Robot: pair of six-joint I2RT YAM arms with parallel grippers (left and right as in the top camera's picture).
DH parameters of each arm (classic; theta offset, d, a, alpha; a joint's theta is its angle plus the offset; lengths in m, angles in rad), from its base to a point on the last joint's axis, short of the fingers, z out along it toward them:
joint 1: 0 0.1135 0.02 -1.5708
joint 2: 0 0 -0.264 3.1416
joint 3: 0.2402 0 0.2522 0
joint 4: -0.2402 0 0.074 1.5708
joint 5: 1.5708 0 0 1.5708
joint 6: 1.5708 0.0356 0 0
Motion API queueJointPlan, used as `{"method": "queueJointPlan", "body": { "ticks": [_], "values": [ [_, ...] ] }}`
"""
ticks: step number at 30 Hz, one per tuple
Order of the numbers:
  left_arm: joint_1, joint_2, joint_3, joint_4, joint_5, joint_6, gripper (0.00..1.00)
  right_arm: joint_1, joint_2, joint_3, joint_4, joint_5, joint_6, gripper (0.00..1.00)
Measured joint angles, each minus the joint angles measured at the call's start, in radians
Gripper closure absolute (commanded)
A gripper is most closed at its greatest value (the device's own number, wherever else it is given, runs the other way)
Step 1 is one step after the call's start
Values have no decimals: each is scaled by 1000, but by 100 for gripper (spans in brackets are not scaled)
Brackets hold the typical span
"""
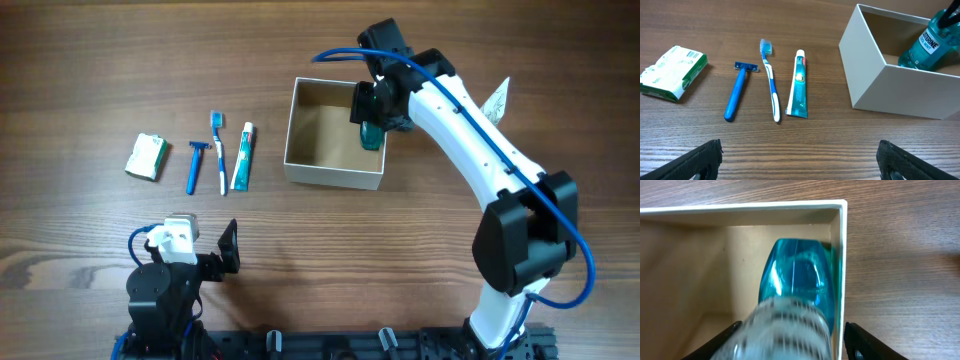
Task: Pack container
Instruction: 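Lift the mouthwash bottle and lower it into the box's right corner, then move the right gripper to the white lotion tube and grasp it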
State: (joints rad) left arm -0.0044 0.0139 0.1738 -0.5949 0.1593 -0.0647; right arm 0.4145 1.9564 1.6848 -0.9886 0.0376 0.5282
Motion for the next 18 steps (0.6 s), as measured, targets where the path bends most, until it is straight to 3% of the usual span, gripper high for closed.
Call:
{"method": "queueJointPlan", "body": {
  "ticks": [10,13,18],
  "values": [
    [0,0,0,0,0,0,0,0,-330,0,-111,-8,-103,32],
    [0,0,0,0,0,0,0,-2,-436,0,-121,3,-126,17],
    [0,0,0,0,0,0,0,-90,-541,1,-137,74,-142,11]
  ]
}}
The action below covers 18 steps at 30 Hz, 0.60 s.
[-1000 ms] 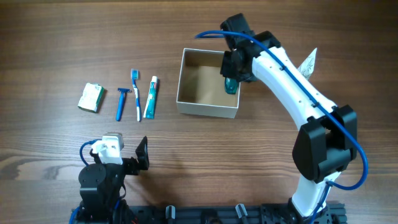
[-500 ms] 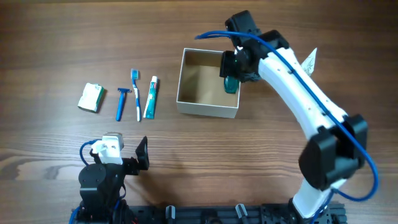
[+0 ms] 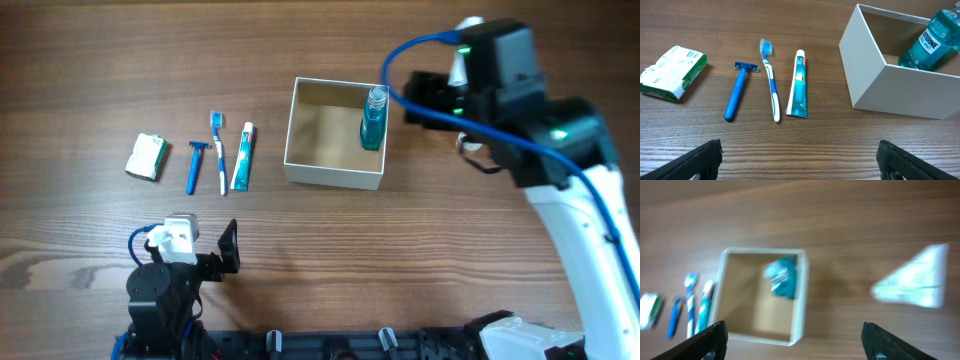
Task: Pack container
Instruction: 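Move the right gripper to the white lotion tube and grasp it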
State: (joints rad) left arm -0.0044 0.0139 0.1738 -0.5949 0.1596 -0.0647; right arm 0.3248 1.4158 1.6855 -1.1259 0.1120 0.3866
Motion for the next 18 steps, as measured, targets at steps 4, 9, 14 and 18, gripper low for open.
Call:
{"method": "queueJointPlan", "body": {
  "ticks": [4,9,14,18],
  "values": [
    [0,0,0,0,0,0,0,-153,7,0,1,29,-7,9],
    [0,0,0,0,0,0,0,-309,100,0,5,10,-39,12],
    [0,0,0,0,0,0,0,-395,246,0,3,-18,-63,30],
    [0,0,0,0,0,0,0,-415,333,0,-16,-51,-66,40]
  ]
}}
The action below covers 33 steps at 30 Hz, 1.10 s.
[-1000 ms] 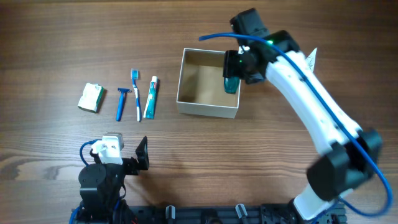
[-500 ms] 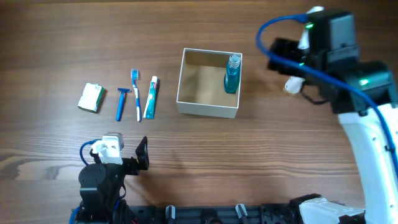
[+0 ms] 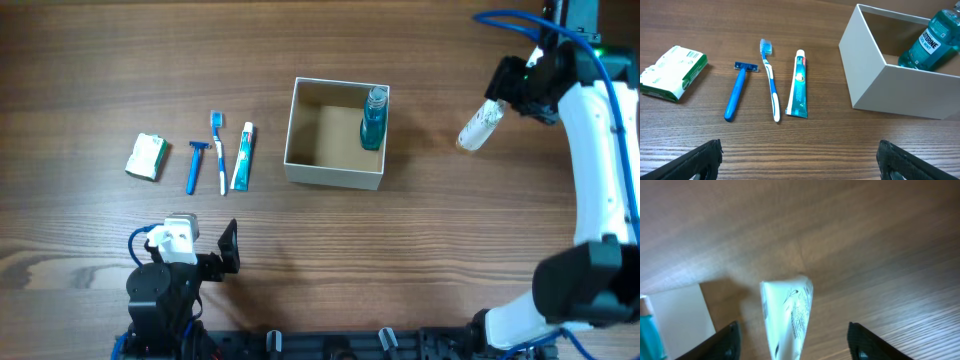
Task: Pack container
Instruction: 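Move the right gripper to the white lotion tube and grasp it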
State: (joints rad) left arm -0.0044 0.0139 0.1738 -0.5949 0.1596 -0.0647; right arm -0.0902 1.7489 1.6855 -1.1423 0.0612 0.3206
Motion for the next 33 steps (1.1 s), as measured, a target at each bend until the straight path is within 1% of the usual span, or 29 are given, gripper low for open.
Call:
{"method": "queueJointPlan", "body": {
  "ticks": [1,2,3,4,5,6,7,18,22,24,29,32,33],
  "values": [
    [0,0,0,0,0,0,0,0,20,0,-11,-11,0,46],
    [0,0,0,0,0,0,0,0,34,0,-19,-18,-2,51],
    [0,0,0,0,0,0,0,2,47,0,-29,-26,-2,62],
    [0,0,0,0,0,0,0,3,55,0,-33,-32,-2,72],
    [0,0,0,0,0,0,0,4,63,0,-37,-36,-6,85],
    [0,0,0,0,0,0,0,4,68,0,-40,-39,-3,94],
    [0,0,0,0,0,0,0,4,71,0,-41,-43,-8,96],
    [0,0,0,0,0,0,0,4,70,0,-53,-46,-8,96],
    [0,0,0,0,0,0,0,6,37,-3,-68,-47,-8,96],
    [0,0,0,0,0,0,0,11,-3,-3,-69,-47,-8,96],
    [0,0,0,0,0,0,0,60,-189,-4,-85,-46,-8,95],
    [0,0,0,0,0,0,0,118,-288,-4,-114,-47,-2,96],
    [0,0,0,0,0,0,0,158,-328,-4,-121,-47,5,96]
  ]
}}
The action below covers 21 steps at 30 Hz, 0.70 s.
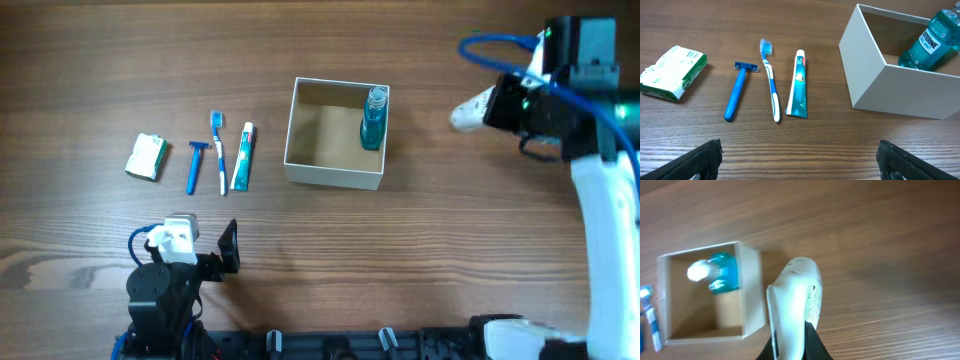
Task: Pack container
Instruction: 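Move the right gripper to the white lotion tube and grasp it, then carry the lotion tube into the box beside the bottle and release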
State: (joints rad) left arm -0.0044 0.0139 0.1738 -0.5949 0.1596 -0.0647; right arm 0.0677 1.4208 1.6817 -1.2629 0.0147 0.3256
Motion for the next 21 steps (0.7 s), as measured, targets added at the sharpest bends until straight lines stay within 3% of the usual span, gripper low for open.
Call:
{"method": "queueJointPlan", "body": {
  "ticks": [10,15,21],
  "values": [
    [0,0,0,0,0,0,0,328,-119,0,-40,-8,111,96],
    [0,0,0,0,0,0,0,471,-110,0,-15,-5,157,96],
    [0,0,0,0,0,0,0,539,-21,0,55,42,176,96]
  ]
}}
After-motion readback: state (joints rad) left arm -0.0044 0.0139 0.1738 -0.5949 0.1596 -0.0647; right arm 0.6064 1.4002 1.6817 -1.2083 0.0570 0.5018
